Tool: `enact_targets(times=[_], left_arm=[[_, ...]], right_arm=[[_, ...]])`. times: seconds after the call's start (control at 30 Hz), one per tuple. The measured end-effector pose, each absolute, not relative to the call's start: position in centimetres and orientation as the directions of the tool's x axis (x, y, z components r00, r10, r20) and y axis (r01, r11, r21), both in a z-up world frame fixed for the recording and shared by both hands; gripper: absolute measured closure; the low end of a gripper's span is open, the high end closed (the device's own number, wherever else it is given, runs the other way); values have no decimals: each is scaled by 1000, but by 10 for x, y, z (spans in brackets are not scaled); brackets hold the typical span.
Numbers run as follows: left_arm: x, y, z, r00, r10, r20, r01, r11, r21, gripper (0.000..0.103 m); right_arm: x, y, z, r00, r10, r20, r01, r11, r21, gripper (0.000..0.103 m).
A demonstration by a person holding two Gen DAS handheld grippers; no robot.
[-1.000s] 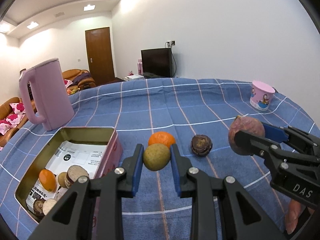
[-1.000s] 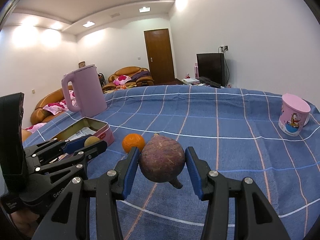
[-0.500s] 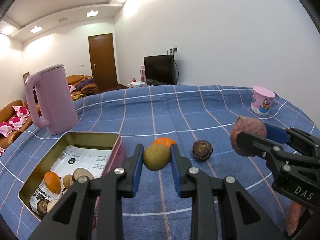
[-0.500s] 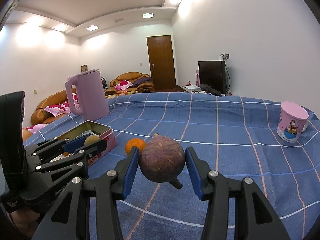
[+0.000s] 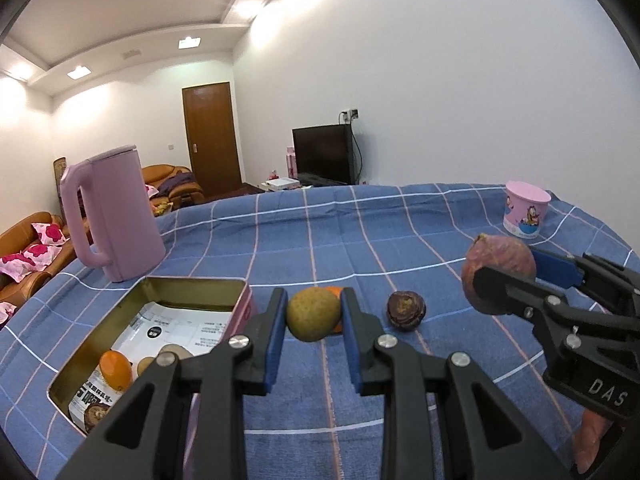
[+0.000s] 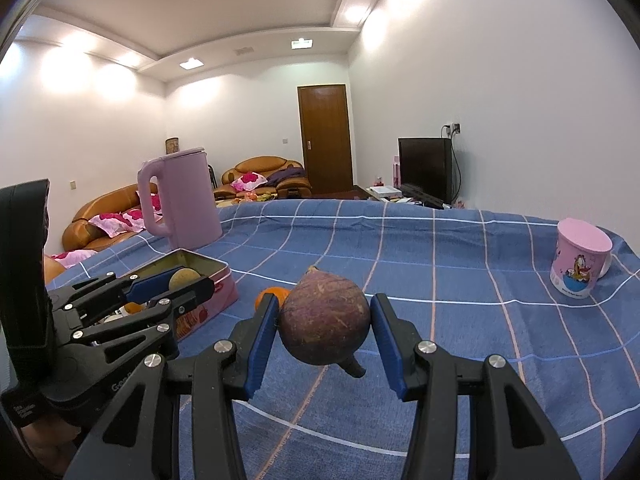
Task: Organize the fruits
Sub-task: 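Lift the yellow-green fruit with the left gripper while the right gripper holds the purple fruit up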
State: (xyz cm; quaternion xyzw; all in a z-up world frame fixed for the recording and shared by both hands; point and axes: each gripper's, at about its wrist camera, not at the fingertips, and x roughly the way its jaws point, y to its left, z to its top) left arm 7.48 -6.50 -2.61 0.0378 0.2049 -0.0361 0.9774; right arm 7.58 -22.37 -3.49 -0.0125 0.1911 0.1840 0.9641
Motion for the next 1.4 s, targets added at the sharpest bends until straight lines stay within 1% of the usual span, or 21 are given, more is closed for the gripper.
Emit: enact_targets(times=[0.3, 0.87, 1.07, 1.2, 1.4], left_arm=[[69, -62, -23, 929, -51, -366, 75, 996, 51, 75], [56, -64, -18, 954, -23, -299, 47, 996, 72, 75], [49, -70, -16, 964, -3, -265, 33, 993, 110, 75], [51, -72, -16, 963, 0, -269, 34, 992, 122, 75], [58, -66, -17, 951, 1, -309, 34, 993, 109, 75]], right_arm=[[71, -224, -34, 866, 352, -354, -361, 932, 41, 53], [63, -226, -31, 884, 359, -299, -369, 929, 26, 53], [61, -231, -31, 883, 376, -279, -380, 924, 44, 53], [62, -228, -32, 880, 376, -289, -383, 923, 34, 53], [66, -225, -32, 873, 378, -308, -387, 921, 33, 53]])
